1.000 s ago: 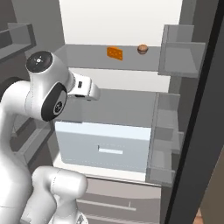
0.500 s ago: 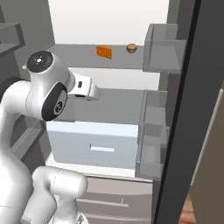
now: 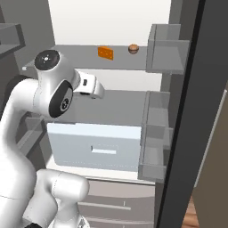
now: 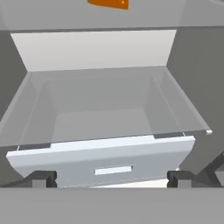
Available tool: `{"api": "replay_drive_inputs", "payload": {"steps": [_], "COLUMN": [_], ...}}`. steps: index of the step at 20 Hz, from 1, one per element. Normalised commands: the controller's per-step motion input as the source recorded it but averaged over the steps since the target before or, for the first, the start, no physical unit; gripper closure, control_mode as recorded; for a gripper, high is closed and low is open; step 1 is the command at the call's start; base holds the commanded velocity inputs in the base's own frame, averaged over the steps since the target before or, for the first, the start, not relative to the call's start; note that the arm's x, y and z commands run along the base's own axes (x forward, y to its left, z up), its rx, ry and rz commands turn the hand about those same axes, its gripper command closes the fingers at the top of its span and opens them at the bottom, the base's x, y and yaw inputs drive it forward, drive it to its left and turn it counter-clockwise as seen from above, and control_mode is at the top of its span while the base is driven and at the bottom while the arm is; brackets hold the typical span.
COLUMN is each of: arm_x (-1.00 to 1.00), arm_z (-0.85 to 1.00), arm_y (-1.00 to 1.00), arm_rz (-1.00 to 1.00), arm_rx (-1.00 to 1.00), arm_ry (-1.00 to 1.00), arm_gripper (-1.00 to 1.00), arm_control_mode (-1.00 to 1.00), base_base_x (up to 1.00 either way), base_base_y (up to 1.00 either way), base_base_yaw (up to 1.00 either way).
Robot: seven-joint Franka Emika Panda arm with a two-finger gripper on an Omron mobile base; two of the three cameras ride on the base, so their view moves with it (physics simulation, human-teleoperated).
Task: Pick the cheese from the fridge and the cheese grater from the cabinet and place them next to the salad bowl.
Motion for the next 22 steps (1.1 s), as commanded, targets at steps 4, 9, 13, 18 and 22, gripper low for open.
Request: {"api": "replay_drive_inputs", "payload": {"steps": [4,9,13,18,22], "arm_x": [0.09,0.0,0.01,0.09,0.14], "arm_z": [0.08,0.25,0.29,0.36,0.42], "arm_y": [-0.17,-0.09,0.0,0.0,0.0], "arm_rz": [0.23,0.26,0.18,0.1,0.03], "arm_rx": [0.0,-0.01,-0.12,-0.15,-0.12], "arm_ry": [-0.07,-0.17,-0.24,-0.14,-0.02], "arm_gripper": [-1.0,-1.0,-1.0,-1.0,-1.0], "arm_control_mode": [-1.0,-1.0,-1.0,-1.0,-1.0], "base_base_x": [0.0,0.0,0.0,0.0,0.0], "base_base_y": [0.0,0.0,0.0,0.0,0.0], "base_base_yaw": [0.0,0.0,0.0,0.0,0.0]}}
